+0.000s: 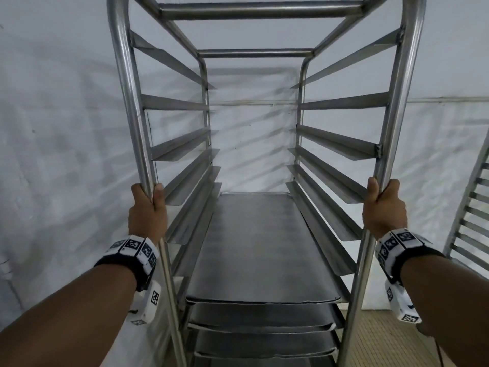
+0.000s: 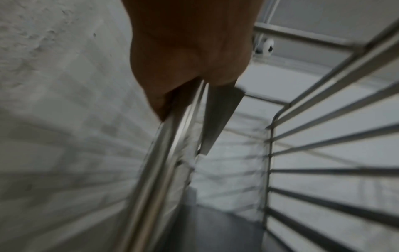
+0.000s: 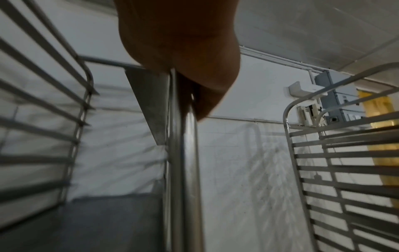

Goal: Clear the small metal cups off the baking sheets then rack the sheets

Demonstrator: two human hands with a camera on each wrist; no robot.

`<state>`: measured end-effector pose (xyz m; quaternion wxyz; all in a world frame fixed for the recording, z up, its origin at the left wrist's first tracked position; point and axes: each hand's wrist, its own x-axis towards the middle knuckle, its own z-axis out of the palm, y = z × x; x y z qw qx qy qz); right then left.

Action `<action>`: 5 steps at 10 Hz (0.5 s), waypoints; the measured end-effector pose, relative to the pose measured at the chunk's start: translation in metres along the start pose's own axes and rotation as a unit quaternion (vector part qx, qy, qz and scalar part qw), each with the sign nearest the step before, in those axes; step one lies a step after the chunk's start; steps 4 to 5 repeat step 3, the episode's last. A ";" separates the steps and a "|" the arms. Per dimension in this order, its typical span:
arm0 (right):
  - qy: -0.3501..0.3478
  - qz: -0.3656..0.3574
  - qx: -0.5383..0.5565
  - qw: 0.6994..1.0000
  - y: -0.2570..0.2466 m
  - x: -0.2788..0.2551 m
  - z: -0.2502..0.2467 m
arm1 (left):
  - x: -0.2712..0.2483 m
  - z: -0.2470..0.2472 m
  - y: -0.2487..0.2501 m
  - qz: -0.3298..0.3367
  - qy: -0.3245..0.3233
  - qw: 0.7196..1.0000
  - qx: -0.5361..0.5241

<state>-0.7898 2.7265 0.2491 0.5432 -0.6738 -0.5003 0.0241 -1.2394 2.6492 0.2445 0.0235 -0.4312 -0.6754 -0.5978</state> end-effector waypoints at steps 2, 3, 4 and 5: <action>-0.095 0.051 -0.011 0.994 -0.025 -0.023 -0.024 | -0.002 -0.010 0.043 -0.144 -0.118 0.981 0.049; -0.100 0.029 0.012 0.994 -0.010 -0.057 -0.015 | -0.024 -0.006 0.060 -0.151 -0.136 0.977 0.065; -0.100 0.029 0.012 0.994 -0.010 -0.057 -0.015 | -0.024 -0.006 0.060 -0.151 -0.136 0.977 0.065; -0.100 0.029 0.012 0.994 -0.010 -0.057 -0.015 | -0.024 -0.006 0.060 -0.151 -0.136 0.977 0.065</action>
